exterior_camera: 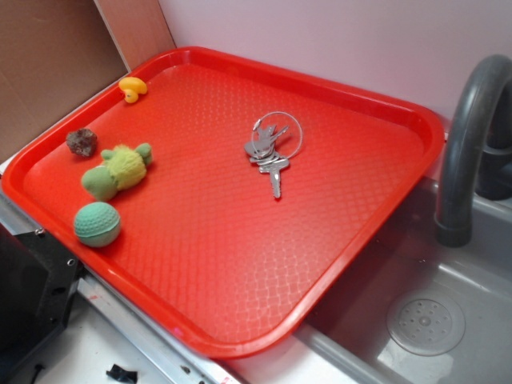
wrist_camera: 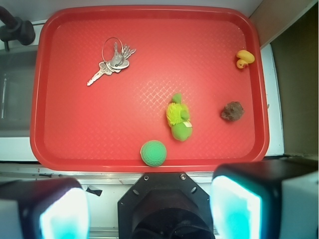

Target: Grab the rock.

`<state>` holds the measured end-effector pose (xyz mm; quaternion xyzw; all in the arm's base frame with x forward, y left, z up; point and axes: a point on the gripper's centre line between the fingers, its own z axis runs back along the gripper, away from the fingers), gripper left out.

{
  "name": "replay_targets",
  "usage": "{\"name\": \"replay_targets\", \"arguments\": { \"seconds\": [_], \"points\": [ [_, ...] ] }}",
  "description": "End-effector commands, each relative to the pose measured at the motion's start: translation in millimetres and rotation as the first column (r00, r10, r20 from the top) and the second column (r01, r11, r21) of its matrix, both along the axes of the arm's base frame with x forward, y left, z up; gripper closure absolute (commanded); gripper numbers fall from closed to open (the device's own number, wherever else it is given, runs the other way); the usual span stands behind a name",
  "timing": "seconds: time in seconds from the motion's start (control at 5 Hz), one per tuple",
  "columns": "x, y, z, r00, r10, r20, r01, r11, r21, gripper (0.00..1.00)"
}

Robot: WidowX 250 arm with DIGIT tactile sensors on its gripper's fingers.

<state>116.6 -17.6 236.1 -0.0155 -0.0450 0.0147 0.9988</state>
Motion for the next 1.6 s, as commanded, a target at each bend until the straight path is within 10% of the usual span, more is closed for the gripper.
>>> {"name": "replay_targets", "arguments": {
  "seconds": [0.0, 0.6, 1.4],
  "points": [
    [0, 0, 0, 1.0, 0.0, 0.0, 0.0, 1.0, 0.0, 0.0],
    [26, 65, -62, 0.749, 0.607, 0.266, -0.594, 0.793, -0.136, 0.0],
    [55, 145, -162, 0.63, 0.748, 0.206, -0.75, 0.656, -0.088, 0.0]
  ]
}}
